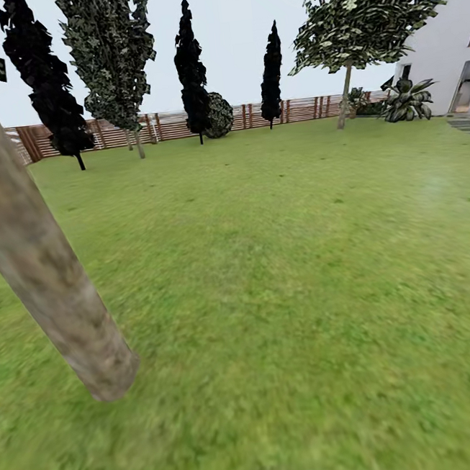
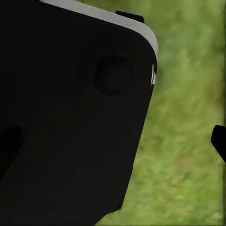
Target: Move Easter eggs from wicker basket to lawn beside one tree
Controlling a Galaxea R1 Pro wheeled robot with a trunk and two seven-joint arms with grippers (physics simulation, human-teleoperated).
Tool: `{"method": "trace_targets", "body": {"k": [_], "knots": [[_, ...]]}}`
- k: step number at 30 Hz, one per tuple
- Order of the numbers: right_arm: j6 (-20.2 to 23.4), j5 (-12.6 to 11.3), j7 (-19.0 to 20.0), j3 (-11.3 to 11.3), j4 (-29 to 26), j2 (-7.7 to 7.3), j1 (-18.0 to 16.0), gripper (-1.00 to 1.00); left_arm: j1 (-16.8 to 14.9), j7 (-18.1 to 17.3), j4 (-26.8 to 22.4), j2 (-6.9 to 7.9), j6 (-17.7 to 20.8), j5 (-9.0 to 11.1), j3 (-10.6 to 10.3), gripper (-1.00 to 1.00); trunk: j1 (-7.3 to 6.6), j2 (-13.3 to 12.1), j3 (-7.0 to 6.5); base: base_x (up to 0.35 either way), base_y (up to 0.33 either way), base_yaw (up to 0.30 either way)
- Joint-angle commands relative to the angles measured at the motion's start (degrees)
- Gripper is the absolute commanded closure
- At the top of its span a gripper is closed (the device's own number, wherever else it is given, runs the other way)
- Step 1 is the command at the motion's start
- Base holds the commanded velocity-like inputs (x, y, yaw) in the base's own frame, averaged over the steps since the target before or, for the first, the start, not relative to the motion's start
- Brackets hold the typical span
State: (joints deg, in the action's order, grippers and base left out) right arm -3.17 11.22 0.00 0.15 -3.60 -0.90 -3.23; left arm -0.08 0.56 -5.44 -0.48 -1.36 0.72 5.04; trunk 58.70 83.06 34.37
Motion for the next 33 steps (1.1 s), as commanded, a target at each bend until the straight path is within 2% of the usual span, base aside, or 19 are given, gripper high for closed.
{"method": "trace_targets", "body": {"k": [1,33], "knots": [[-0.2,0.4,0.0,0.0,0.0,-0.05,0.0,-1.0,0.0,0.1,0.0,-0.04,-0.1,0.1,0.4,-1.0,0.03,0.0,0.05,0.326,0.0,0.0],[-0.2,0.9,0.0,0.3,0.1,-0.07,0.0,-1.0,0.0,0.1,0.0,0.01,-0.1,0.1,0.4,-1.0,0.03,0.0,0.05,0.326,0.0,0.0]]}}
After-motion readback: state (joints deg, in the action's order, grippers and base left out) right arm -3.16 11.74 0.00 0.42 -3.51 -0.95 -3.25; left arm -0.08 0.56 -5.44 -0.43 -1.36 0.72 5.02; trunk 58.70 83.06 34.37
